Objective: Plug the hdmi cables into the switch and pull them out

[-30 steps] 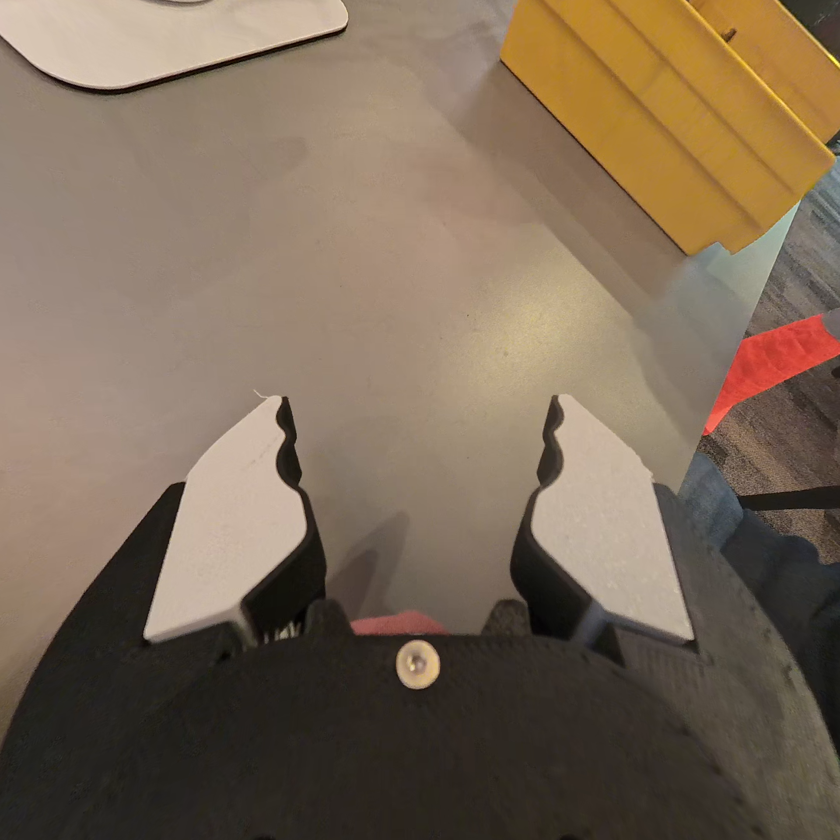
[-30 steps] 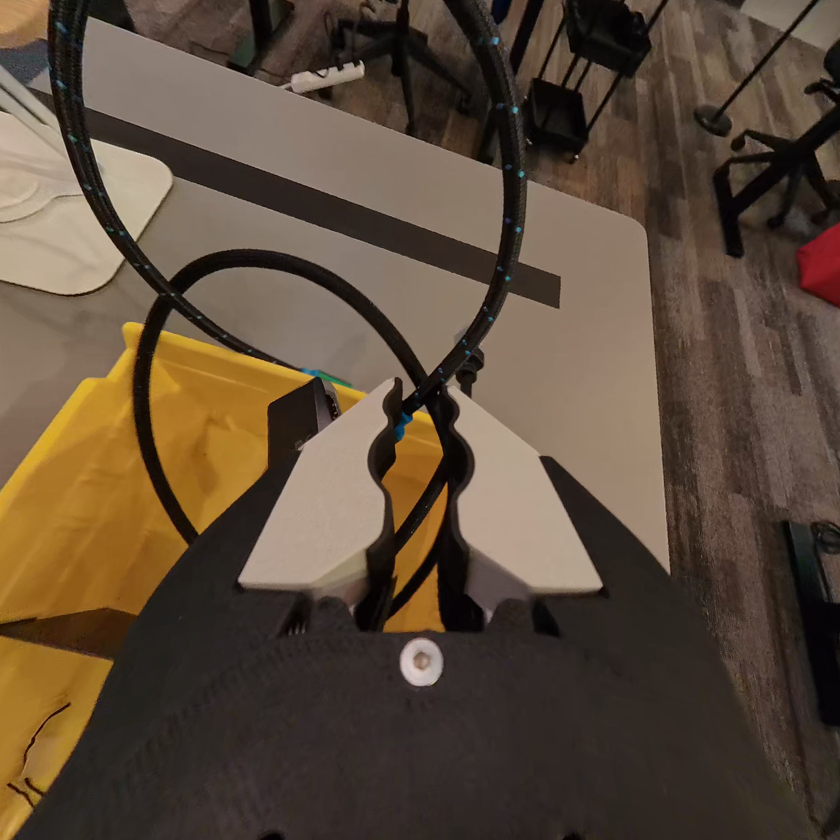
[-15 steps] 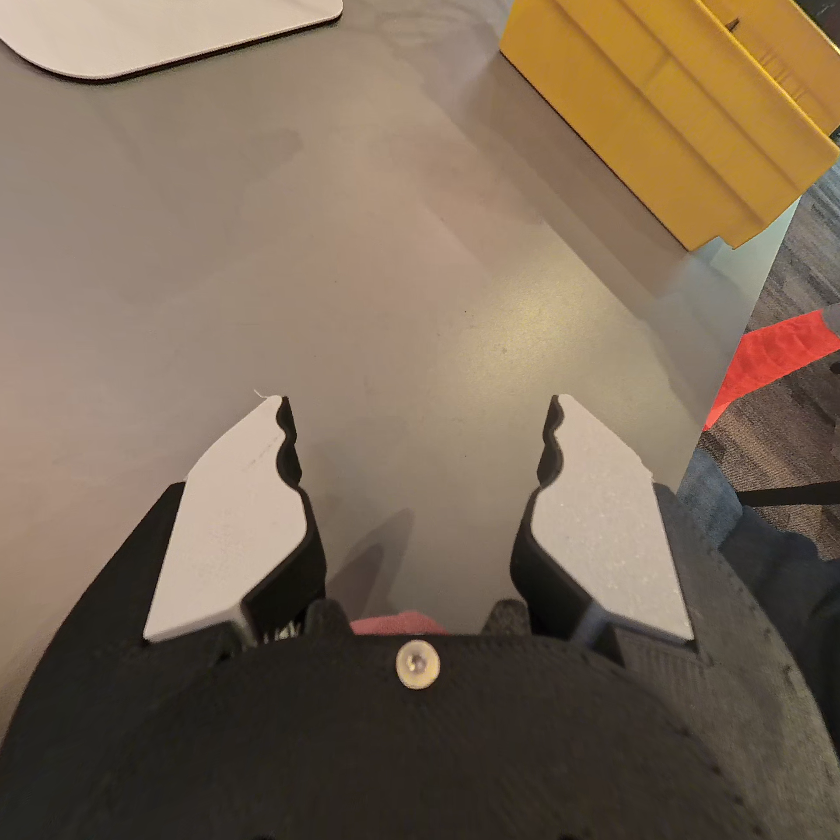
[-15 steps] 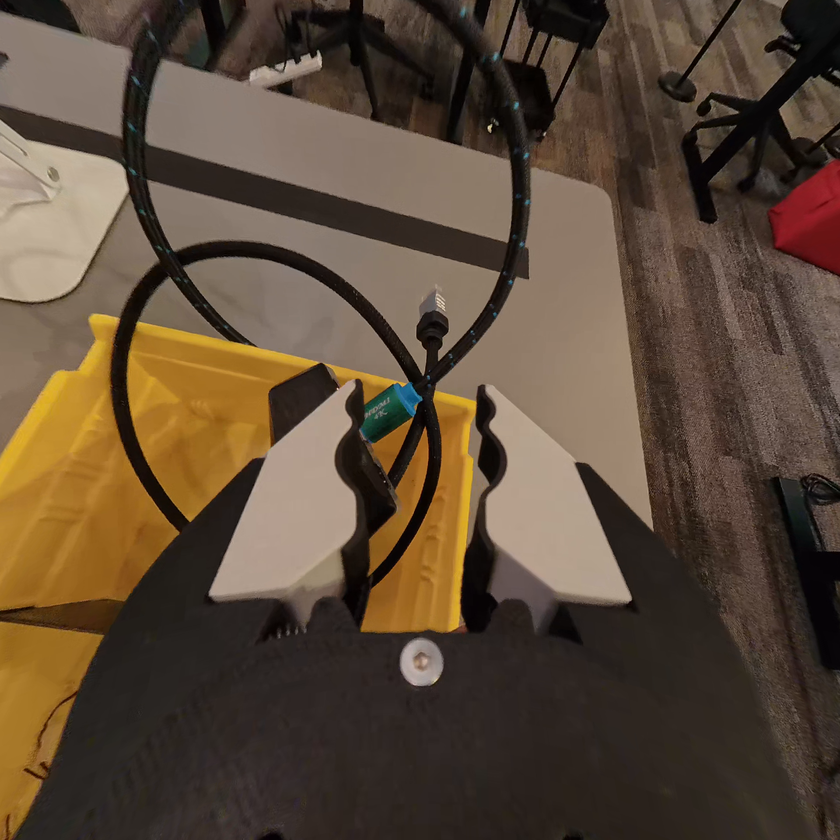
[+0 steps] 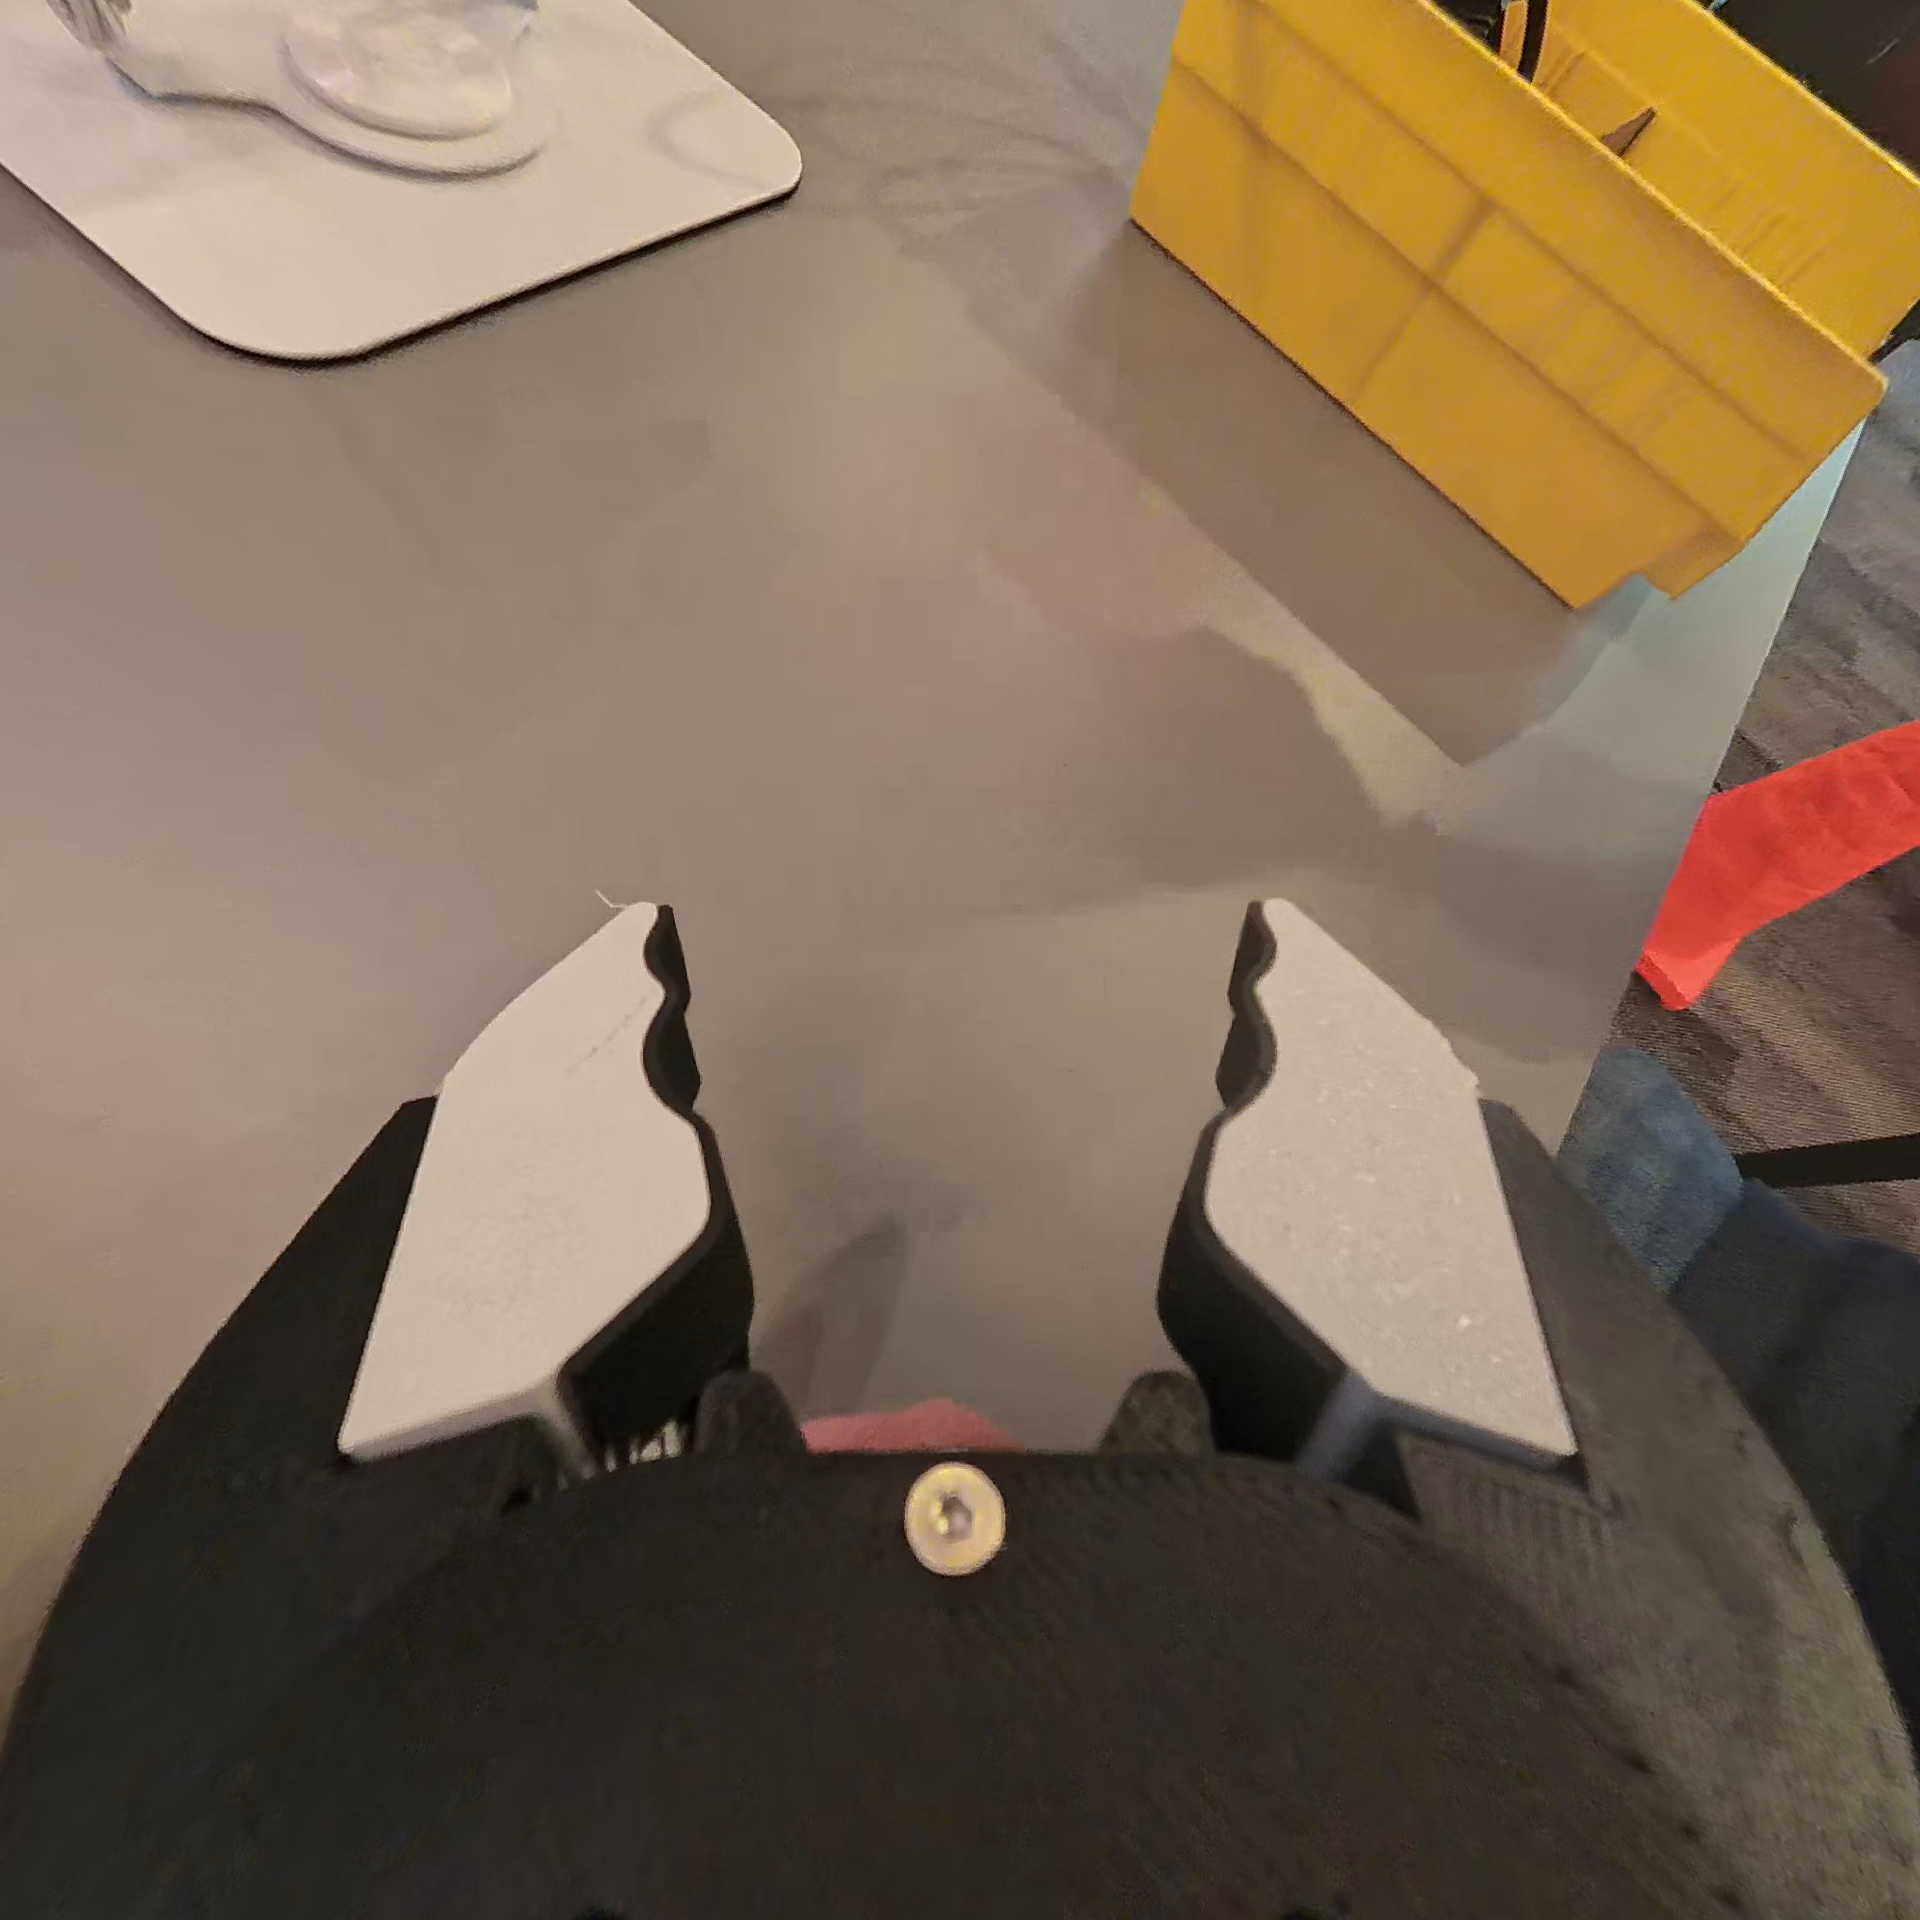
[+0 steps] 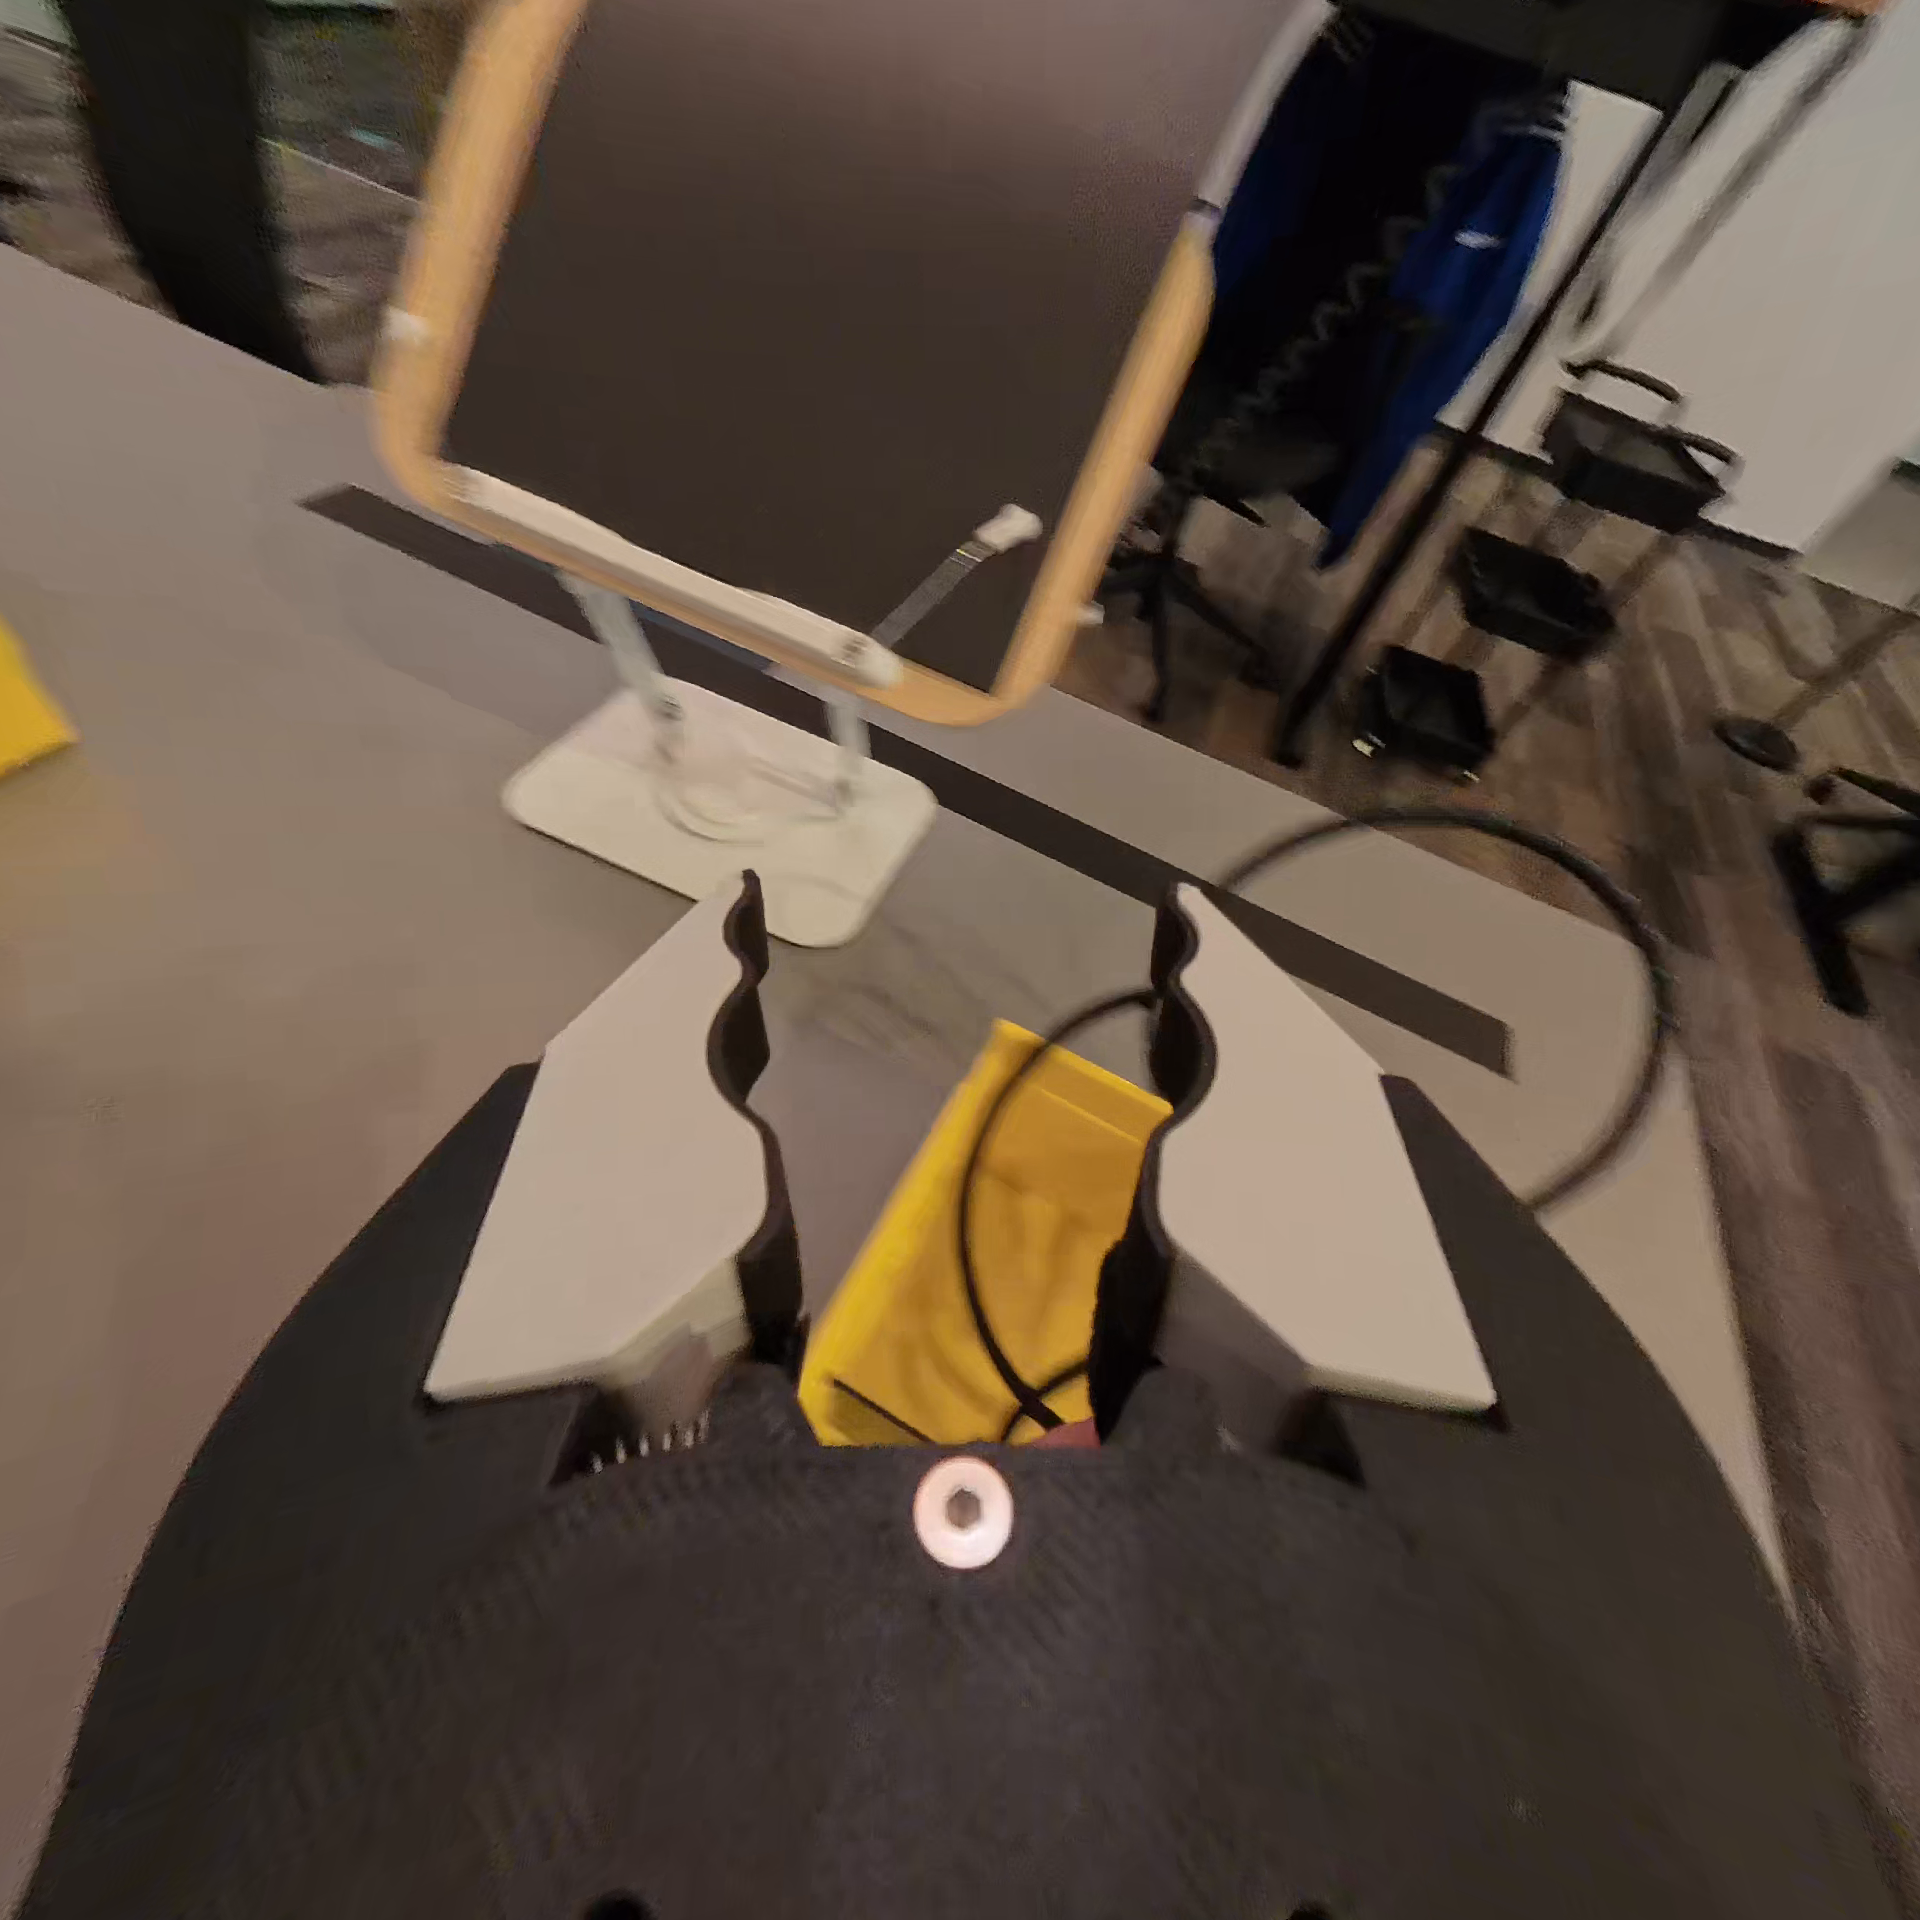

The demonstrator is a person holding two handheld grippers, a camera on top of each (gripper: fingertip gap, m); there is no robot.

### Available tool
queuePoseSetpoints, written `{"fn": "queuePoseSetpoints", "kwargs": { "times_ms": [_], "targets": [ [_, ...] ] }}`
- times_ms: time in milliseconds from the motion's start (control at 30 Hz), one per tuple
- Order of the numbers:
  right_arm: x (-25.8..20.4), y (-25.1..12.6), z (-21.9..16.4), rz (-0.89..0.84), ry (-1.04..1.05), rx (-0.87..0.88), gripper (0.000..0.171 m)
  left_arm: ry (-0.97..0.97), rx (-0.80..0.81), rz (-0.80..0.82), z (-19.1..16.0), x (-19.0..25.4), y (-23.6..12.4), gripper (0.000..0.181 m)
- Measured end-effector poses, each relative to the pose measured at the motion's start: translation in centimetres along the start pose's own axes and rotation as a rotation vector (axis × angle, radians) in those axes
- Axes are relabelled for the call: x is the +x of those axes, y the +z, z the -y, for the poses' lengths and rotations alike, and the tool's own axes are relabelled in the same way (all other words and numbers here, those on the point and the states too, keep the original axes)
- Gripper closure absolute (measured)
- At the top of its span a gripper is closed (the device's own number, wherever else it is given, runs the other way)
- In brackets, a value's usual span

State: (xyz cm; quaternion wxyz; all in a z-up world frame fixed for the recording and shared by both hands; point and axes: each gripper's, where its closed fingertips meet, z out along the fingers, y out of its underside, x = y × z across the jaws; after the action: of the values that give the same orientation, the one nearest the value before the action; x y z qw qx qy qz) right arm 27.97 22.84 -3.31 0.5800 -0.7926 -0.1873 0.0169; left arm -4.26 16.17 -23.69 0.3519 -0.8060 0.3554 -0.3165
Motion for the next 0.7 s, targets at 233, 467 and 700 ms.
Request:
{"fn": "queuePoseSetpoints", "kwargs": {
  "times_ms": [233,467,700],
  "targets": [
    [-13.0,1.1,4.2,0.262,-0.005,0.102,0.095,0.062,0.045,0.029,1.6,0.2,-1.5,0.083],
    [-23.8,4.3,1.4,0.465,0.079,0.06,0.097,0.184,0.108,0.06,3.8,0.9,-4.2,0.089],
    [-27.5,6.9,-3.2,0.487,0.074,-0.03,0.098,0.263,0.178,0.179,6.6,-1.2,-8.9,0.094]
  ]
}}
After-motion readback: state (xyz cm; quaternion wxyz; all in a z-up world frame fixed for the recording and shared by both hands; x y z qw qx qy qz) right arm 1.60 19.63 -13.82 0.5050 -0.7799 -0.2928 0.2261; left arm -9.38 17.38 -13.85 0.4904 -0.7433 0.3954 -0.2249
